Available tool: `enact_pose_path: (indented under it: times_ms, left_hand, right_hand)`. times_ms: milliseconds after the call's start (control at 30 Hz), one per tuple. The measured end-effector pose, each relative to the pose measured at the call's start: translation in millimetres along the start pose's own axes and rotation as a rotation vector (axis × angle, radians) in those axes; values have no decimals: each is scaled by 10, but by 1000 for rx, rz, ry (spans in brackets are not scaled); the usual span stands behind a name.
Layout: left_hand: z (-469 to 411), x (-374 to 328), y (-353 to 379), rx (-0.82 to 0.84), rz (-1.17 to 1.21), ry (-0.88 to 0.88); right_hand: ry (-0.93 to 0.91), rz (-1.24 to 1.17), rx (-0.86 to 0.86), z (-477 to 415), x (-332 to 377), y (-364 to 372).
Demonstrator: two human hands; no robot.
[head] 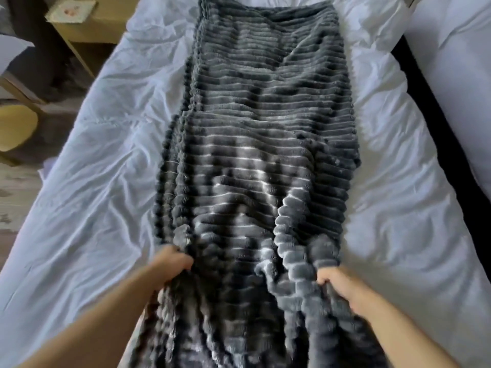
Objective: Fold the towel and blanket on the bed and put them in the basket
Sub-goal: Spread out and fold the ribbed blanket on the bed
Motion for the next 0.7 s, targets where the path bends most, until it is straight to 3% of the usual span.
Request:
enact_pose_path:
  times_ms: [133, 200, 233, 300, 367, 467, 567, 700]
  left_hand:
    - [-71, -539, -627, -250, 591, 172]
    - [-164, -700, -826, -257, 846, 221]
    - [-186, -725, -856, -262, 863, 222]
    - [-239, -623, -788, -303, 746, 228]
    - [-272, -339, -553, -268, 402, 108]
    - [-184, 185, -164, -175, 54, -175]
    - [-115, 523, 3, -362, 62, -378]
    - [-175, 727, 62, -564, 233, -529]
  right_hand:
    - [-137, -465, -165, -149, 838, -520]
    - [-206, -615, -152, -297, 1049, -688]
    - [-240, -608, -157, -366, 1082, -743]
    - [-265, -362, -254, -469, 966, -761]
    - [-154, -67, -321, -531, 588, -658]
    - [140, -58, -130, -540, -122, -368]
    - [276, -63, -47, -523, -598, -118]
    - [170, -131, -281, -685, -789, 27]
Point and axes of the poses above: each hand's wrist, its own z-axis away from the middle knuckle, its own y-axis out of the palm, x = y × z, the point moved 1 cm from there along -z, towards the middle knuckle, and after that the axes turned 5 degrees about -x, right-handed, at the moved point
